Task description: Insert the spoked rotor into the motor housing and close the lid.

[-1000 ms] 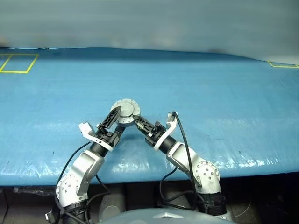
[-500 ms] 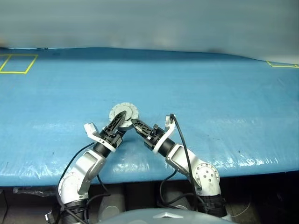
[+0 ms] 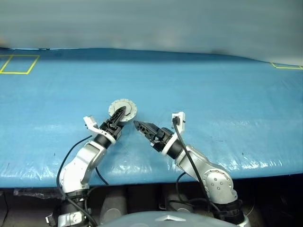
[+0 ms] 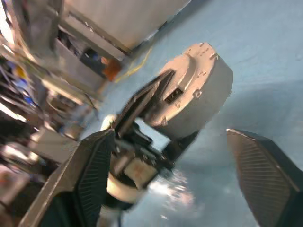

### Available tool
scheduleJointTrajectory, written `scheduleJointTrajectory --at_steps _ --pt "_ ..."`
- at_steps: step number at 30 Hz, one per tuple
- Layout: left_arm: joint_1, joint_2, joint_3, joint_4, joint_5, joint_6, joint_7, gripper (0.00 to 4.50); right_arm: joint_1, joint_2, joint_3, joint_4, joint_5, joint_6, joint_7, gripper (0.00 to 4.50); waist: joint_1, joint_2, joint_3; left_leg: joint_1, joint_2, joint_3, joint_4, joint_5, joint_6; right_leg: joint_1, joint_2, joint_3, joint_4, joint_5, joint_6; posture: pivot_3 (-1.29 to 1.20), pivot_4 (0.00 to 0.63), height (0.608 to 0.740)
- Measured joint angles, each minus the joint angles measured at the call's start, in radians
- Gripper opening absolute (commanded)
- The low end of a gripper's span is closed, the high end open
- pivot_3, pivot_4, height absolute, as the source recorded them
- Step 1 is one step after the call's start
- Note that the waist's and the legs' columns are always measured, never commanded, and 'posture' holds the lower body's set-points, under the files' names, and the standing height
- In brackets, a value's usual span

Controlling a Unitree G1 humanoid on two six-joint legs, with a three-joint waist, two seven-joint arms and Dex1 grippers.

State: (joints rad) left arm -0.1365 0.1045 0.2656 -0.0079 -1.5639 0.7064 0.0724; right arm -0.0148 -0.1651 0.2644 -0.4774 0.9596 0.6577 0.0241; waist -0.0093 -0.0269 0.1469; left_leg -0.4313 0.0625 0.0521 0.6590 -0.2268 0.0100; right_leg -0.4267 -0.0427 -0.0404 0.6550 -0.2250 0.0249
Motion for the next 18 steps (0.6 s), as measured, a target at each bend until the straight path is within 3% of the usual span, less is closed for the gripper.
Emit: scheduleJointTrajectory --at_steps 7,14,18 --pt "-0.353 0.026 0.001 0.378 0.265 -0.060 -0.096 2.48 0.035 -0.081 0.121 0.058 -0.493 -0.214 0.014 4.50 0.015 -0.001 0.000 -0.004 -0.003 0.001 0.003 0.000 0.001 -0.001 0.000 0.001 -0.001 0.002 0.003 0.00 0.150 0.740" --pt "-0.616 0.009 0.041 0.720 0.461 -0.200 -0.191 2.48 0.080 -0.044 0.119 0.130 -0.682 -0.370 0.022 4.50 -0.003 -0.001 0.000 -0.006 -0.002 0.001 0.000 -0.001 0.002 -0.001 0.002 0.001 -0.008 0.007 0.008 0.00 0.150 0.740" --pt "-0.789 0.011 0.107 1.057 0.588 -0.379 -0.229 2.48 0.118 -0.013 0.104 0.158 -0.739 -0.400 0.028 4.50 -0.001 -0.001 0.001 -0.011 -0.002 0.001 0.000 -0.001 0.003 -0.003 0.002 -0.001 -0.012 0.009 0.007 0.00 0.150 0.740"
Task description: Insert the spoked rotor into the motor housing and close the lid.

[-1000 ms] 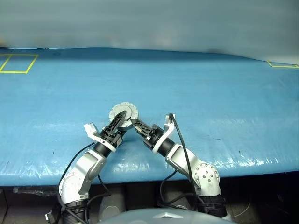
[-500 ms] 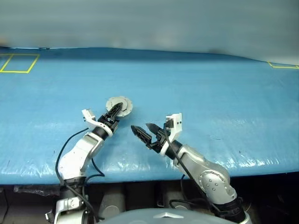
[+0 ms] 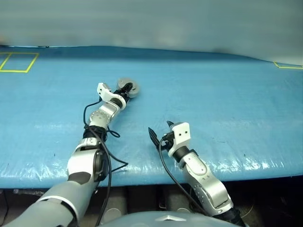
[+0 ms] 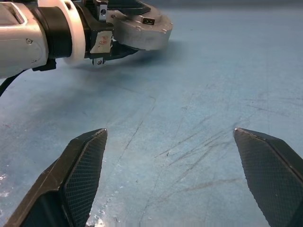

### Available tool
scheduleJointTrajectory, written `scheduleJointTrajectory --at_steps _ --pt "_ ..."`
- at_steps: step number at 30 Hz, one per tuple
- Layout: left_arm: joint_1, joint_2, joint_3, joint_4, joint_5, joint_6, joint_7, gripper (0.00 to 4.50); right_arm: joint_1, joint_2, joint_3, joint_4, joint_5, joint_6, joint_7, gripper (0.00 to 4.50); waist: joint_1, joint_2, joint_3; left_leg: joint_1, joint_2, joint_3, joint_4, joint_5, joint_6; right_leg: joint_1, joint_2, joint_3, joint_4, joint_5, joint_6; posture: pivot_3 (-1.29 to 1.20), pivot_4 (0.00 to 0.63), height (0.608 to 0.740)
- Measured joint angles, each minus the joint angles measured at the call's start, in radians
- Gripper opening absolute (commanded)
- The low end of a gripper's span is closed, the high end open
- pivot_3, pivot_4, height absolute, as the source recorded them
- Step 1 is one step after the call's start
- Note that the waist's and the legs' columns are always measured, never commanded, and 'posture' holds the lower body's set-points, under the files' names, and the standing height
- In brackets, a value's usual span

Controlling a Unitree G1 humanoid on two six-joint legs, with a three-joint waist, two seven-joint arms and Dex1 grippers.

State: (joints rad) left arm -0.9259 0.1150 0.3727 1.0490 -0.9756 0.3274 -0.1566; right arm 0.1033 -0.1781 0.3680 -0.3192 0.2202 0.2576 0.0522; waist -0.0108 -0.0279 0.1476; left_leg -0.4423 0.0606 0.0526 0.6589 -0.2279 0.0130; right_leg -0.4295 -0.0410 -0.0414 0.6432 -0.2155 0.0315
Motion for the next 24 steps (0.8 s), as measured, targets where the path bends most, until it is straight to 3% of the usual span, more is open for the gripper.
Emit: scheduleJointTrajectory --at_steps 9,15,19,24 --pt "-0.096 0.023 0.095 0.192 0.150 -0.122 -0.029 2.48 0.023 0.042 -0.020 0.003 -0.054 -0.007 0.027 4.50 0.000 0.000 0.000 -0.001 0.000 0.000 0.001 0.000 0.001 0.000 -0.001 0.000 0.000 0.000 0.001 0.00 0.150 0.740" --pt "-0.096 0.039 0.136 0.191 0.193 -0.119 -0.040 4.45 0.031 0.066 -0.029 0.003 -0.062 0.001 0.045 4.50 -0.002 0.000 0.000 0.003 0.000 0.001 0.002 0.000 0.000 0.003 -0.001 0.000 0.002 0.001 0.002 0.00 0.150 0.740" --pt "-0.071 0.049 0.153 0.154 0.215 -0.080 -0.041 4.48 0.031 0.074 -0.030 0.003 -0.072 0.015 0.059 4.50 -0.005 0.000 0.000 0.012 0.000 0.001 0.002 0.000 0.000 0.011 -0.001 0.001 0.002 -0.001 0.005 0.00 0.150 0.740" --pt "0.052 0.046 0.156 -0.055 0.215 0.065 -0.038 4.48 0.027 0.094 -0.032 0.003 -0.073 0.038 0.077 4.50 -0.012 0.001 -0.001 0.018 0.001 -0.001 0.002 0.000 0.000 0.015 -0.001 0.003 0.003 0.000 0.003 0.00 0.150 0.740"
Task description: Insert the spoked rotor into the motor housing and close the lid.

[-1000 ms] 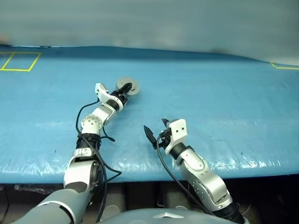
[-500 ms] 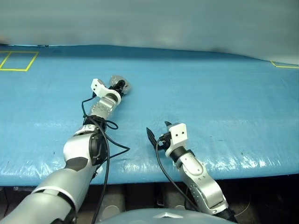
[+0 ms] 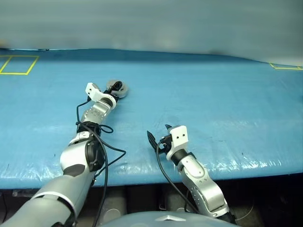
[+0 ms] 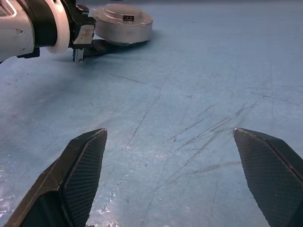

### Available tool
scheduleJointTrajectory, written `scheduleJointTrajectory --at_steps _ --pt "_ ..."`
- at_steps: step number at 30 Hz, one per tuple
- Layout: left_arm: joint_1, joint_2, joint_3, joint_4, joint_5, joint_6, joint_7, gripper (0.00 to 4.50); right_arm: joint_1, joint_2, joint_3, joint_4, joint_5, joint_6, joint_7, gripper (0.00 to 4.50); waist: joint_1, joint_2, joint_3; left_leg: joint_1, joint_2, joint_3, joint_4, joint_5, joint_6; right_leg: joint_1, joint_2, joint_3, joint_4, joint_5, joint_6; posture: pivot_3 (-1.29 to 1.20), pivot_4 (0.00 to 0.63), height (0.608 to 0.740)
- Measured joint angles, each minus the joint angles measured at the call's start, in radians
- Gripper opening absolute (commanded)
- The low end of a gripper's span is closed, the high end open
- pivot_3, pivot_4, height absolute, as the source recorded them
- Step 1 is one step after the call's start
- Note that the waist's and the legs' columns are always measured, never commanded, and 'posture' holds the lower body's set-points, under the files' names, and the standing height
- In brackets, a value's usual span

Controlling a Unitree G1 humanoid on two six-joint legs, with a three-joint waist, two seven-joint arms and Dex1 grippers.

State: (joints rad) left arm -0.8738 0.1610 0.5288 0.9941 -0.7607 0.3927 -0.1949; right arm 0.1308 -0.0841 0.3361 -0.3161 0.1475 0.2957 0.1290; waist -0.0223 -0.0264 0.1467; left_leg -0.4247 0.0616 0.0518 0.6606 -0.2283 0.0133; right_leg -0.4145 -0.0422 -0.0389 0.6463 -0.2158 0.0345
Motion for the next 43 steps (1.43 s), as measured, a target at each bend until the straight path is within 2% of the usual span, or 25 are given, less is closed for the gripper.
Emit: scheduleJointTrajectory --at_steps 9,13,17,21,24,29,33,43 --pt "0.370 -0.011 -0.038 -0.626 -0.089 0.369 0.077 4.48 0.000 0.009 -0.003 -0.004 0.001 0.029 0.031 4.50 -0.001 0.002 -0.002 0.010 0.000 0.002 -0.002 0.000 0.000 0.006 -0.001 0.004 0.003 0.000 -0.003 0.00 0.150 0.740" --pt "0.541 0.059 -0.175 -0.860 -0.051 0.432 0.013 4.48 0.004 0.009 -0.027 -0.006 0.009 0.040 0.045 4.50 0.001 0.002 -0.002 0.011 0.000 0.004 -0.002 0.000 0.000 0.005 -0.001 0.005 0.003 -0.003 -0.009 0.00 0.150 0.740" --pt "0.724 0.172 -0.393 -1.067 0.136 0.311 -0.109 4.48 0.010 -0.003 -0.051 -0.006 -0.001 0.037 0.046 4.50 0.004 0.004 -0.003 0.011 0.001 0.006 -0.003 0.000 -0.001 0.004 -0.002 0.007 0.004 -0.004 -0.011 0.00 0.150 0.740" --pt "0.867 0.191 -0.530 -1.130 0.350 0.035 -0.156 4.48 0.025 -0.019 -0.055 -0.006 -0.026 -0.010 0.047 4.50 0.012 0.004 -0.003 0.010 0.003 0.007 -0.005 -0.001 -0.001 0.001 -0.003 0.009 0.003 -0.005 -0.012 0.00 0.150 0.740" --pt "0.928 0.157 -0.546 -1.132 0.450 -0.152 -0.156 4.48 0.053 -0.016 -0.061 -0.010 -0.025 -0.027 0.046 4.50 0.016 0.005 -0.003 0.008 0.005 0.007 -0.005 -0.001 -0.001 -0.001 -0.003 0.008 0.003 -0.005 -0.012 0.00 0.150 0.740" --pt "0.983 0.154 -0.571 -1.149 0.545 -0.313 -0.178 4.48 0.084 0.004 -0.099 -0.045 -0.023 -0.035 0.023 4.50 0.014 0.005 -0.003 0.008 0.006 0.008 -0.005 -0.001 0.000 -0.001 -0.003 0.008 0.002 -0.008 -0.008 0.00 0.150 0.740" --pt "1.010 0.138 -0.576 -1.150 0.557 -0.341 -0.185 4.48 0.097 -0.005 -0.114 -0.060 -0.023 -0.033 0.021 4.50 0.014 0.005 -0.002 0.008 0.006 0.008 -0.005 -0.002 0.000 -0.001 -0.003 0.008 0.002 -0.008 -0.007 0.00 0.150 0.740" --pt "1.013 0.118 -0.570 -1.150 0.586 -0.360 -0.178 4.48 0.103 -0.096 -0.102 -0.092 -0.014 -0.033 0.139 4.50 0.013 0.006 -0.002 0.008 0.005 0.008 -0.005 -0.002 0.000 -0.001 -0.003 0.007 0.002 -0.008 -0.007 0.00 0.150 0.740"
